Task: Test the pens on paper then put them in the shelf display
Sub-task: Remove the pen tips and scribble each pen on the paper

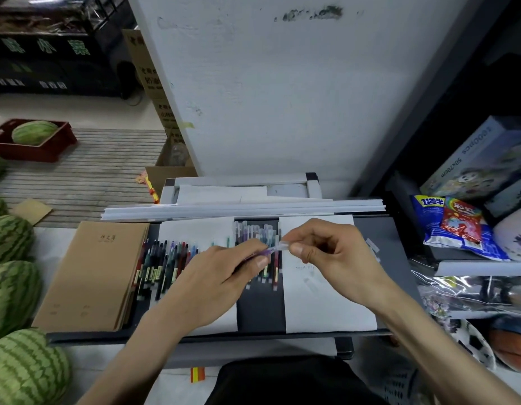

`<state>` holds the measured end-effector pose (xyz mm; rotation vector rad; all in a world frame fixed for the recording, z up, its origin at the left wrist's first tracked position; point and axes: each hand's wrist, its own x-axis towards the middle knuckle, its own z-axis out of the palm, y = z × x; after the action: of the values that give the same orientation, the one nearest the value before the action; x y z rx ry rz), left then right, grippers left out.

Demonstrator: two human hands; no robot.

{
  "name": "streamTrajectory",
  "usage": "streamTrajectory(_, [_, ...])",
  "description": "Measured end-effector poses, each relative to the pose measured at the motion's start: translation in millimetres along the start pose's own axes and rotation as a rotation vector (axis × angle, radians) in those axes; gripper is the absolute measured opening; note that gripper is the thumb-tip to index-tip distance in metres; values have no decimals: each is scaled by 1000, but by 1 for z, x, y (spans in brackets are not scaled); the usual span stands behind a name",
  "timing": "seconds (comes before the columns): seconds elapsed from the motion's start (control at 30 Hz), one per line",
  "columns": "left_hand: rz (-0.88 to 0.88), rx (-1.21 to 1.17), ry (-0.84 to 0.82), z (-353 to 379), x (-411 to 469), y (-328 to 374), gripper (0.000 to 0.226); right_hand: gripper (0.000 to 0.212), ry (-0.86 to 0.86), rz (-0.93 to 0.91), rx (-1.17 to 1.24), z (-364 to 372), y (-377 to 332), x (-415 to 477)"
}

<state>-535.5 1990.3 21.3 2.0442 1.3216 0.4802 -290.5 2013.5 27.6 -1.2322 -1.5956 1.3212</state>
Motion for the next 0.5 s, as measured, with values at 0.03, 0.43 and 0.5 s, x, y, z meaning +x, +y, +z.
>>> streamTrajectory(0.03, [7, 14, -4, 0, 0, 1, 21, 21, 1, -6, -46, 0, -1, 1])
streamTrajectory(0.43, [-13, 108, -14, -2, 4, 0, 38, 16, 36, -107, -308, 1, -4, -2])
streamTrajectory(0.5, [-16, 97, -16, -4, 5, 1, 37, 18, 43, -83, -273, 8, -1, -2])
